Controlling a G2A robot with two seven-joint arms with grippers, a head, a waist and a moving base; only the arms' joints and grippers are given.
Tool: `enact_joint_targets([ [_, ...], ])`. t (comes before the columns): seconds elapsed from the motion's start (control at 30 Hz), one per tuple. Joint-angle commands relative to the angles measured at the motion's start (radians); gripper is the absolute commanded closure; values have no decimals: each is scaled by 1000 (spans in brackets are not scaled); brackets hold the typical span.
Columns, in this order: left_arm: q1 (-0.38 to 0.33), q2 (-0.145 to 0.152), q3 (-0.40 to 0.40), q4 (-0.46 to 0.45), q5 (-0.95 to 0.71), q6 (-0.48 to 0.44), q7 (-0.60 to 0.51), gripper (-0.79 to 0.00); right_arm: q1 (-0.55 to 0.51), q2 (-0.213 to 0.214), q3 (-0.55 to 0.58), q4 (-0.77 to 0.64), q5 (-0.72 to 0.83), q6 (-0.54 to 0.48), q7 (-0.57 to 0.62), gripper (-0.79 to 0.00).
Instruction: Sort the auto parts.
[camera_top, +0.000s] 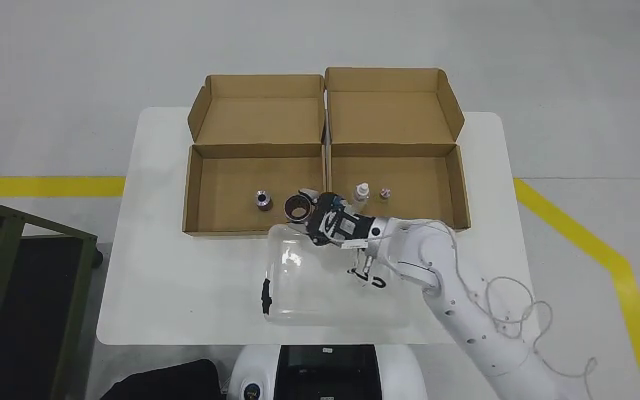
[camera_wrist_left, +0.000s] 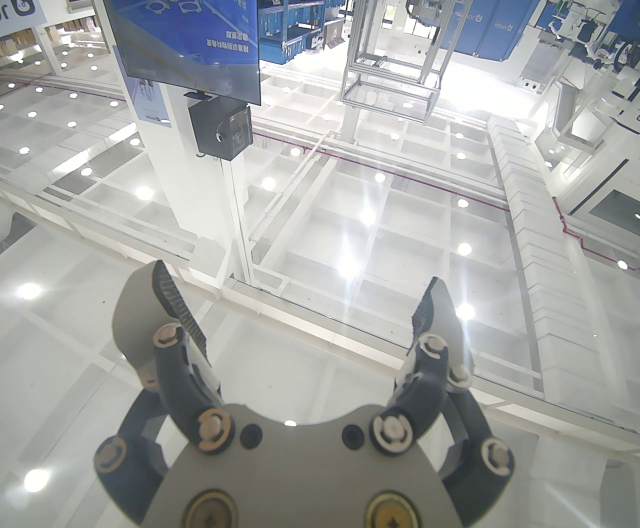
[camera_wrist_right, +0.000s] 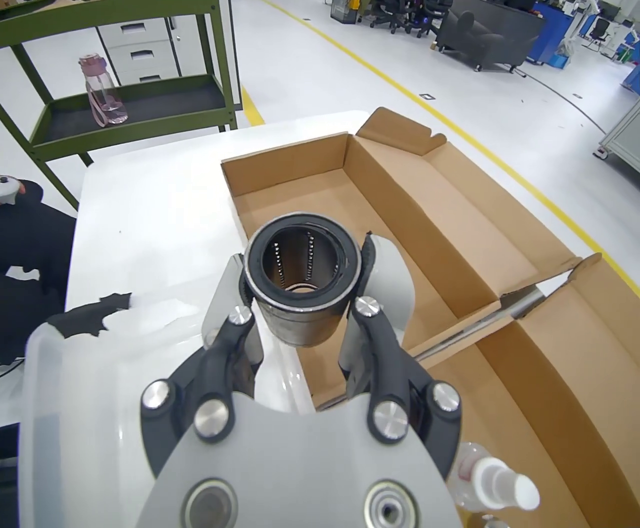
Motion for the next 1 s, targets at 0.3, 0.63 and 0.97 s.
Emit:
enact_joint_targets([
  [0.3,0,0,0,0,0,0,0,-785,147,-47,-114,206,-12,65,4,0],
  [0.63,0,0,0,0,0,0,0,-785,225,-80,-169,319,-13,89,26,0],
  [0.97,0,0,0,0,0,0,0,-785,281,-115,-217,433,1,95,36,-37],
])
